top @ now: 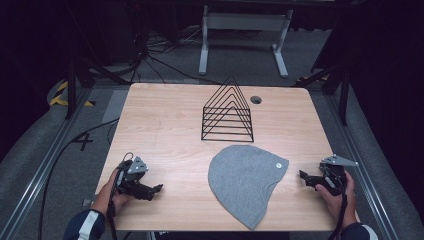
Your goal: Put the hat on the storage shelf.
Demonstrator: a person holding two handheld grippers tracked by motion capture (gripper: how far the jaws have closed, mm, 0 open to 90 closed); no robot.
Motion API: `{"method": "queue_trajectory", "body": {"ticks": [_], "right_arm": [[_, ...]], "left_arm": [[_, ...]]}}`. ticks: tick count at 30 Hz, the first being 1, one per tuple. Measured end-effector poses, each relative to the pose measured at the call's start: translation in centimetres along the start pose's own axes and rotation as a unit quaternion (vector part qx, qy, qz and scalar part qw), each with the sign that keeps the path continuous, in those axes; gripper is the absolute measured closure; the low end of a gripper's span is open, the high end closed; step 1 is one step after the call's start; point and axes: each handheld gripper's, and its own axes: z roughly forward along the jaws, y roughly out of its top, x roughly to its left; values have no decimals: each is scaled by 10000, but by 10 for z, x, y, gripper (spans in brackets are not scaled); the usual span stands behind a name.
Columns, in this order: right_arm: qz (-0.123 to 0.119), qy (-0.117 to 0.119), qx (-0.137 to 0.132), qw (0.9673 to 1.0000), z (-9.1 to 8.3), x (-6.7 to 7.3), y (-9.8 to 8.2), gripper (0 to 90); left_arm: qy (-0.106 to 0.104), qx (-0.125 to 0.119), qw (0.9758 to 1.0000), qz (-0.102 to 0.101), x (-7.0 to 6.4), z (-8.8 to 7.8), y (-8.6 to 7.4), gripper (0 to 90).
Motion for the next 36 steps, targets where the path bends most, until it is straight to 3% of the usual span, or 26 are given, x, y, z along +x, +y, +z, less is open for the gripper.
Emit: {"method": "queue_trajectory", "body": {"ticks": [8,11,14,15,16,19,22,24,25,26,27,29,30,31,32,34,36], "right_arm": [[-8,-3,-4,10000,0,0,0,95],[-56,24,-17,10000,0,0,0,119],[-145,117,-12,9998,0,0,1,141],[-209,158,49,9996,0,-1,3,151],[-247,184,134,9994,-1,-2,5,170],[-540,341,207,9977,-2,2,12,321],[-793,686,-46,9945,-4,9,23,414],[-899,771,-119,9929,-4,13,28,453],[-1178,874,-182,9890,-2,23,39,544],[-1178,874,-182,9890,-2,23,39,544],[-1293,921,-214,9871,0,28,44,564],[-1409,1212,-226,9823,4,39,55,646],[-1542,1211,-187,9804,8,45,59,672],[-1618,1215,-151,9792,10,49,61,700],[-1775,1301,-115,9754,17,56,65,736],[-1852,1401,9,9727,27,65,69,777],[-1956,1395,60,9707,32,69,69,802]], "left_arm": [[-127,16,9997,197,-7,0,2,14],[-174,170,9994,244,-9,1,6,17],[-303,289,9982,422,-14,1,14,76],[-324,232,9982,453,-18,2,17,134],[-353,221,9975,571,-22,5,21,199],[-430,203,9959,768,-36,12,32,218],[-711,21,9919,1054,-57,23,50,247],[-779,-10,9911,1078,-62,25,55,273],[-965,-155,9859,1360,-85,34,74,281],[-965,-155,9859,1360,-85,34,74,289],[-1069,-207,9823,1525,-96,38,82,289],[-1314,-313,9744,1797,-123,47,97,306],[-1371,-274,9712,1930,-132,50,101,313],[-1518,-345,9654,2091,-149,58,108,320],[-1656,-323,9597,2247,-162,65,114,334],[-1779,-294,9549,2361,-179,75,117,350],[-1904,-227,9475,2559,-193,86,119,367]]}}
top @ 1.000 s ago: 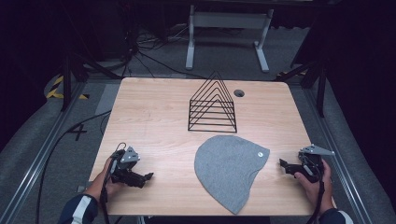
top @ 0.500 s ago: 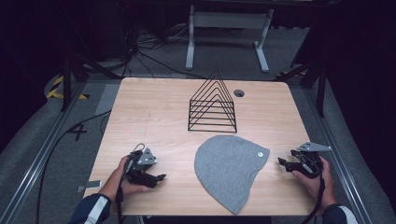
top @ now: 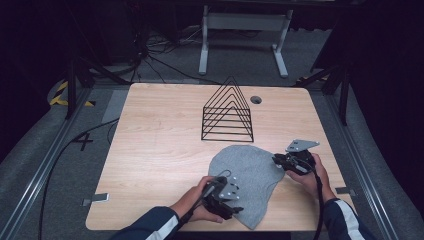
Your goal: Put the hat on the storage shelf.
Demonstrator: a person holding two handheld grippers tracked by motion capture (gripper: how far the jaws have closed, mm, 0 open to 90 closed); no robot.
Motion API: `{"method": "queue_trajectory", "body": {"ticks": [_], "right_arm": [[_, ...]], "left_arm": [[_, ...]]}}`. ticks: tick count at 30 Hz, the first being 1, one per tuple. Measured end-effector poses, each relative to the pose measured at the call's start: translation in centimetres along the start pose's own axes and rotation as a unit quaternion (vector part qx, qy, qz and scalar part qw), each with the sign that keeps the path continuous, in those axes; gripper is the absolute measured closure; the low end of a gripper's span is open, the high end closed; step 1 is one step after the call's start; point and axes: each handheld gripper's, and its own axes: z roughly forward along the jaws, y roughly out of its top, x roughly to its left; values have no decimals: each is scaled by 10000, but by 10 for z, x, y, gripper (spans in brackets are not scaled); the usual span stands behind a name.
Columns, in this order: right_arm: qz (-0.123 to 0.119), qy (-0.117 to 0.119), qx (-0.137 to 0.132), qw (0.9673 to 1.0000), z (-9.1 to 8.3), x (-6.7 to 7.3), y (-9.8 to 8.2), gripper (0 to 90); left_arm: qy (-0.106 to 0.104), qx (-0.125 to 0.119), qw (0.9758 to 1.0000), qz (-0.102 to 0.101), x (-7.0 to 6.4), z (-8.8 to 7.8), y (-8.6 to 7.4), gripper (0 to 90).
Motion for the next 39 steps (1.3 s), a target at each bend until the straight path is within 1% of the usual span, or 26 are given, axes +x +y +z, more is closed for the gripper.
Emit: {"method": "queue_trajectory", "body": {"ticks": [2,3,4,6,7,8,11,14,15,16,18,20,22,23,24,25,28,29,30,32,34,35,36,37,38,39], "right_arm": [[24,18,38,10000,3,0,-1,821],[37,31,45,10000,3,0,-2,827],[47,13,77,10000,3,-1,-4,830],[61,24,125,9999,4,-1,-6,831],[30,75,227,9997,6,-1,-10,841],[17,91,198,9998,5,0,-11,841],[-73,116,257,9996,3,4,-11,847],[-197,176,325,9991,-1,12,-13,852],[-248,186,359,9989,-2,15,-13,856],[-332,241,381,9984,-4,20,-14,860],[-380,362,411,9978,-7,26,-15,865],[-431,496,451,9968,-10,35,-16,876],[-459,635,469,9958,-12,43,-16,876],[-461,714,494,9952,-13,49,-16,877],[-461,714,494,9952,-13,49,-16,877],[-450,782,511,9946,-13,52,-16,877],[-510,987,559,9922,-15,68,-15,877],[-539,1038,555,9916,-15,72,-15,877],[-554,1085,569,9909,-16,78,-14,876],[-624,1186,575,9893,-16,89,-13,876],[-681,1200,583,9887,-16,97,-12,876],[-713,1225,580,9882,-16,100,-11,874],[-740,1251,574,9877,-16,103,-11,869],[-714,1275,569,9876,-16,104,-11,860],[-714,1275,569,9876,-16,104,-11,860],[-700,1287,560,9876,-16,105,-11,827]], "left_arm": [[-50,97,9999,28,-3,11,2,392],[-204,9,9998,-73,-1,14,1,397],[-213,-36,9997,-131,0,15,1,409],[-246,-5,9996,-139,2,14,0,422],[-295,52,9995,-99,5,10,-2,432],[-301,107,9994,-126,7,8,-4,438],[-242,206,9992,-239,11,0,-10,438],[-178,225,9993,-255,16,-9,-19,437],[-109,258,9992,-278,18,-14,-24,436],[-84,284,9989,-350,20,-18,-28,435],[-26,318,9985,-444,23,-26,-35,432],[120,380,9973,-610,27,-37,-46,423],[145,382,9971,-638,29,-40,-49,412],[248,386,9959,-784,34,-48,-58,406],[248,386,9959,-784,34,-48,-58,406],[314,363,9952,-854,36,-53,-64,406],[448,380,9929,-1035,42,-64,-76,398],[486,383,9930,-1010,46,-68,-80,392],[538,379,9919,-1089,48,-72,-84,395],[636,399,9909,-1121,50,-76,-88,399],[688,448,9887,-1252,53,-79,-92,369],[675,395,9866,-1429,55,-81,-96,347],[695,354,9855,-1504,57,-82,-98,330],[745,345,9846,-1546,59,-84,-100,328],[745,345,9846,-1546,59,-84,-100,320],[803,352,9830,-1613,61,-85,-101,320]]}}
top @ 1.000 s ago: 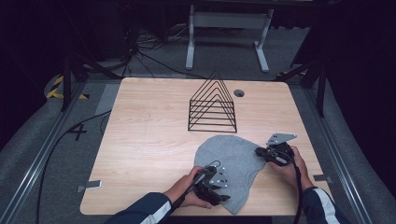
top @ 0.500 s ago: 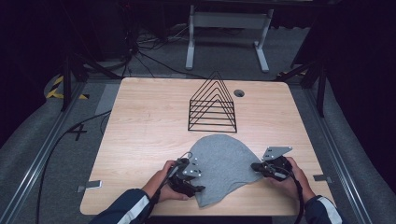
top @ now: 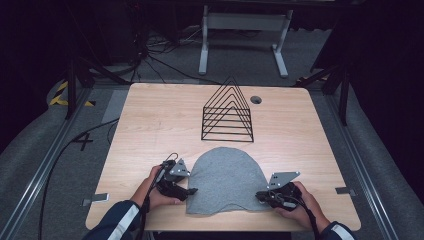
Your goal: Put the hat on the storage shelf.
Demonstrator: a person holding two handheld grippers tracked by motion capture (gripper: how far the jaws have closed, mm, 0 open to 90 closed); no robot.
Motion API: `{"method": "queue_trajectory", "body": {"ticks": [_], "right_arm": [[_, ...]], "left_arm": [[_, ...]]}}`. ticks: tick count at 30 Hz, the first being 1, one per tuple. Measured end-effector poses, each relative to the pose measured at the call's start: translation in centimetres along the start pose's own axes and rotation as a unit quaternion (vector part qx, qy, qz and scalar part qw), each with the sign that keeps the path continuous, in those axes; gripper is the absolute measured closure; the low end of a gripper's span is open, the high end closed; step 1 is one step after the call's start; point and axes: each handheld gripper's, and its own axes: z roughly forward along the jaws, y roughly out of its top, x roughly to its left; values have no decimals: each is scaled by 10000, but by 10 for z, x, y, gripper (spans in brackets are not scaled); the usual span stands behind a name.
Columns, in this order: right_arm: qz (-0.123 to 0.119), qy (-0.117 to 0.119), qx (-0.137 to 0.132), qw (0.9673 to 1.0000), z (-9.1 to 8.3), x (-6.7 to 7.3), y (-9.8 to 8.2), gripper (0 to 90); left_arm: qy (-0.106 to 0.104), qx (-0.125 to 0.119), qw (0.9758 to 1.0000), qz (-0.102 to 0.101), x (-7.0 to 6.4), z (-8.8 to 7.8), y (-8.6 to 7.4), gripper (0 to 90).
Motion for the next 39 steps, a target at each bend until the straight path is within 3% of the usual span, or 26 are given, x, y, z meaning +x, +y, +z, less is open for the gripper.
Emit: {"method": "queue_trajectory", "body": {"ticks": [3,6,9,12,14,19,26,30,33,39], "right_arm": [[-83,-96,-3,9999,0,0,4,733],[26,-209,-223,9995,-5,-8,10,631],[181,-473,-478,9976,-9,-27,21,534],[294,-638,-445,9965,-2,-44,30,488],[375,-708,-397,9960,11,-60,41,426],[600,-649,-256,9958,35,-75,56,325],[649,-564,-27,9963,55,-74,63,219],[717,-612,-37,9955,54,-71,62,268],[675,-574,-19,9961,52,-67,62,401],[747,-546,91,9957,48,-61,64,528]], "left_arm": [[43,-80,9999,-102,5,0,1,301],[136,-97,9995,-250,9,2,6,271],[245,-188,9987,-410,16,6,12,246],[234,-62,9978,-615,22,14,17,205],[286,-99,9971,-698,29,18,21,189],[375,-45,9969,-685,32,24,28,162],[475,66,9976,-505,27,34,39,135],[459,207,9977,-443,26,37,45,134],[441,222,9974,-519,24,38,47,146],[396,282,9979,-434,24,37,51,211]]}}
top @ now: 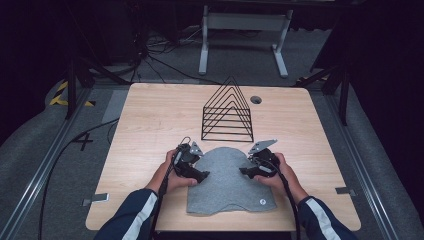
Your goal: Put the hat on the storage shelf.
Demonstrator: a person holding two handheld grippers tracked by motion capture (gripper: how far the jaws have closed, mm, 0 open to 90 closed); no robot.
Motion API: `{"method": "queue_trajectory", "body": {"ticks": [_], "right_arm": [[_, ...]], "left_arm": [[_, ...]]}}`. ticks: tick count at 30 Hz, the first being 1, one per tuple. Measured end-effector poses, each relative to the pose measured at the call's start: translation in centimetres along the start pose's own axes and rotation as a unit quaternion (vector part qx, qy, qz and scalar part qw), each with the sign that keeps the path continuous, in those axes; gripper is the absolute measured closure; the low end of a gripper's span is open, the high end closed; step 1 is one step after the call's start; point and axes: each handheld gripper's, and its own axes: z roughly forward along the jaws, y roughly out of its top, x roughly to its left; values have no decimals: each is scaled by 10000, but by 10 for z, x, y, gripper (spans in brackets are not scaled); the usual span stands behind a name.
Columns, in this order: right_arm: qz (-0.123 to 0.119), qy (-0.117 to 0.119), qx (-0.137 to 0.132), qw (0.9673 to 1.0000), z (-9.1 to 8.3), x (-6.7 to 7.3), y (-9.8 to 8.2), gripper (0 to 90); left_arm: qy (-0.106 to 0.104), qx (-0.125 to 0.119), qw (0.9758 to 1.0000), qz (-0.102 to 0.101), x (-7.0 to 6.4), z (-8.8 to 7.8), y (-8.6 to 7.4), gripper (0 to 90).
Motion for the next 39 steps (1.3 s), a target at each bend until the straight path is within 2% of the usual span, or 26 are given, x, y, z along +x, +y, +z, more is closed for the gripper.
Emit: {"method": "queue_trajectory", "body": {"ticks": [5,11,14,15,17,18,19,21,22,24,26,31,35,39], "right_arm": [[40,13,-5,10000,-3,0,-3,634],[13,118,-92,9999,-5,1,-7,721],[4,238,-153,9996,-5,0,-8,784],[6,241,-158,9996,-5,0,-8,793],[-35,239,-176,9996,-5,0,-9,812],[-35,239,-176,9996,-5,0,-9,812],[-54,226,-181,9996,-5,0,-9,816],[-86,203,-203,9996,-5,1,-9,827],[-112,192,-217,9995,-6,1,-10,834],[-134,181,-226,9995,-6,1,-11,838],[-162,162,-234,9995,-7,1,-11,841],[-193,166,-298,9992,-12,-1,-13,844],[-286,123,-382,9988,-17,1,-13,845],[-283,110,-462,9985,-21,0,-13,845]], "left_arm": [[-33,-119,9999,-3,-1,3,4,329],[-80,-141,9999,5,-2,3,6,407],[-157,-181,9997,40,-2,3,6,540],[-157,-181,9997,40,-2,3,6,561],[-298,-201,9993,54,-1,2,6,662],[-298,-201,9993,54,-1,2,6,709],[-387,-159,9991,112,0,1,6,709],[-462,-211,9986,145,-2,2,5,791],[-426,-204,9986,246,-3,2,6,824],[-454,-180,9986,211,-4,1,5,828],[-427,-136,9986,295,-4,0,6,833],[-393,-100,9986,348,-6,-1,6,839],[-338,-139,9981,497,-9,-5,8,841],[-326,-269,9978,504,-9,-9,9,841]]}}
